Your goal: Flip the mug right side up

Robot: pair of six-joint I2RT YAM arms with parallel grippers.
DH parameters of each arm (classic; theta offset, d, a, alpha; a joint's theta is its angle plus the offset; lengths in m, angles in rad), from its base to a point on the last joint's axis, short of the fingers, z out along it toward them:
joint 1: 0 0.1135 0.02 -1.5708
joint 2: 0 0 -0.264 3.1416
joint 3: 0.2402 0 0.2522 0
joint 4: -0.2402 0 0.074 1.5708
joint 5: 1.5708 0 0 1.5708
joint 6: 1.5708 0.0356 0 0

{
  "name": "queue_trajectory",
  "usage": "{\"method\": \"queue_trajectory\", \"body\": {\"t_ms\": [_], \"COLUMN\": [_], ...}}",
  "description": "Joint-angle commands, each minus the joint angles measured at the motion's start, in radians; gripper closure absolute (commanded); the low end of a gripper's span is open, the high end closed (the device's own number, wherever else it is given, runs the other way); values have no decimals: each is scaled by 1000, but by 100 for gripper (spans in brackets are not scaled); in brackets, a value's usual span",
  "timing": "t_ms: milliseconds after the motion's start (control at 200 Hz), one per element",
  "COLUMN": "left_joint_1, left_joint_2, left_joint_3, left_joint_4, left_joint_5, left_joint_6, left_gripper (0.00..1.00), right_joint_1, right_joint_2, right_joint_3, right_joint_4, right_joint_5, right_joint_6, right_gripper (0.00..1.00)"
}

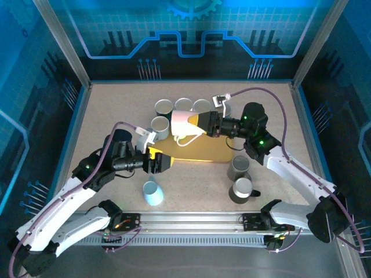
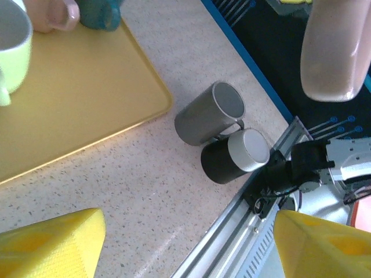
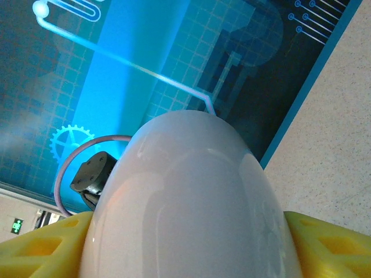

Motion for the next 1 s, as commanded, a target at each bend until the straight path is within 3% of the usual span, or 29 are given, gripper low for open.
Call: {"method": "queue_trajectory", "body": {"t_ms": [0, 240, 430, 535, 790, 995], "left_joint_1": [-32, -29, -30, -29, -25, -17], "left_joint_2": [15, -57, -61, -62, -24, 27], "left_joint_3": [-15, -151, -231, -274, -306, -291], "left_joint_4": [34, 277, 604, 731, 880, 990], "left_joint_5": [34, 2, 172, 195, 143, 151], "left_joint_6": [26, -99, -271, -346, -439, -481], "left_gripper": [22, 22, 22, 21, 18, 22], "right_joint_1": [-12, -20, -18, -17, 8, 42], "right_joint_2": [-10, -8, -36, -48, -48, -48], "right_joint_3": [5, -24, -30, -37, -52, -54], "right_joint_4": [141, 236, 180, 170, 203, 215], "right_joint_5": [-15, -9, 5, 3, 9, 15], "right_joint_6": [48, 129, 76, 64, 69, 66], "right_gripper": [92, 91, 91, 90, 89, 88]}}
